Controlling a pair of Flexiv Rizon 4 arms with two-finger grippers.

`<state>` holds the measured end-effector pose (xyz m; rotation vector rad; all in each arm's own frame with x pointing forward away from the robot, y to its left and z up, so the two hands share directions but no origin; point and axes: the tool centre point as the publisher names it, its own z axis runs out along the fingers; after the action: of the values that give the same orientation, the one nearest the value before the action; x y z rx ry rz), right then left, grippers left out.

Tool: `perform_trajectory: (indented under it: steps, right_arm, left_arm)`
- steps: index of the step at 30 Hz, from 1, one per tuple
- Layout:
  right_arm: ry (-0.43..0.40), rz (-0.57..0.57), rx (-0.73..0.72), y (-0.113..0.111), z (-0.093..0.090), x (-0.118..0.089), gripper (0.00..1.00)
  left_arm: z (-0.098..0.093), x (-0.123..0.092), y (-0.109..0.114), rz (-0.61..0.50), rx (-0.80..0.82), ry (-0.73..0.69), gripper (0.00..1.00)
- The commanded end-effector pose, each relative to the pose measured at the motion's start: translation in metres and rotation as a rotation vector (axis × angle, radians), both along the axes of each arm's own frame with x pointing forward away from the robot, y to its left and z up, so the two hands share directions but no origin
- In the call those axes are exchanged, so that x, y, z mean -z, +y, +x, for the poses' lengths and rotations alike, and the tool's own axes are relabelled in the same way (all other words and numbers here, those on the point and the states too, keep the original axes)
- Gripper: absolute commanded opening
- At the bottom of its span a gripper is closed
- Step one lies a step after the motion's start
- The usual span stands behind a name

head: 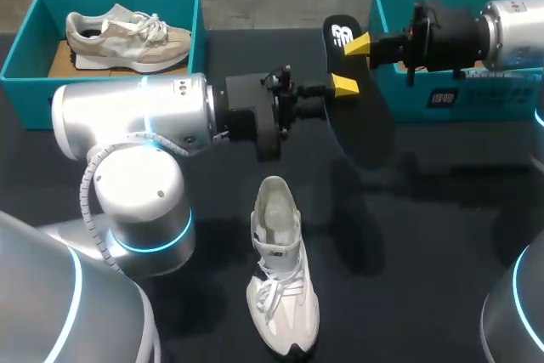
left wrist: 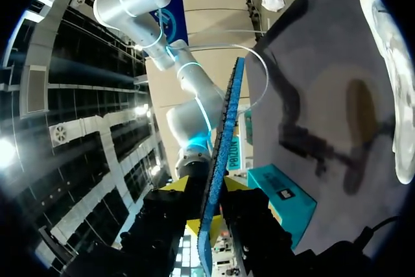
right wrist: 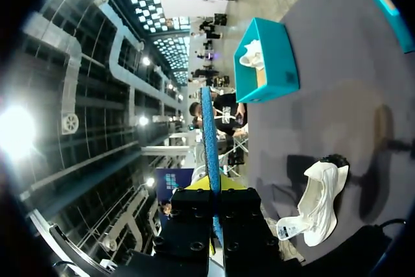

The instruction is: Take the shoe out of the shoebox, open the shoe tongue, remove and reinsert the insole, then place the shoe into the shoebox

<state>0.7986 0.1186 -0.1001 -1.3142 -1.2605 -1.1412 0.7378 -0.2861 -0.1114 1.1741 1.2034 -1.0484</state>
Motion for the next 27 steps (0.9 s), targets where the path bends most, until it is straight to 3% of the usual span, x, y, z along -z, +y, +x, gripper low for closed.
perform_trajectory:
  steps: [1,8,17,21,27]
  right_arm:
    - [0.000,0.000,0.001,0.0009,-0.0001,0.0007,0.00]
    - [0.000,0.000,0.001,0.0009,-0.0001,0.0007,0.00]
    - [0.000,0.000,0.001,0.0009,-0.0001,0.0007,0.00]
    - [0.000,0.000,0.001,0.0009,-0.0001,0.0007,0.00]
    - [0.000,0.000,0.001,0.0009,-0.0001,0.0007,0.00]
  left_arm:
    - [0.0016,-0.0016,-0.0058,0.027,-0.008,0.004,0.29]
    - [0.0024,-0.0020,-0.0045,0.040,-0.016,-0.001,0.20]
    - [0.0053,0.0005,-0.0004,0.051,-0.033,-0.006,0.16]
    - [0.0058,0.0016,-0.0014,0.054,-0.034,-0.006,0.00]
    - [0.0058,0.0020,-0.0031,0.055,-0.027,-0.008,0.00]
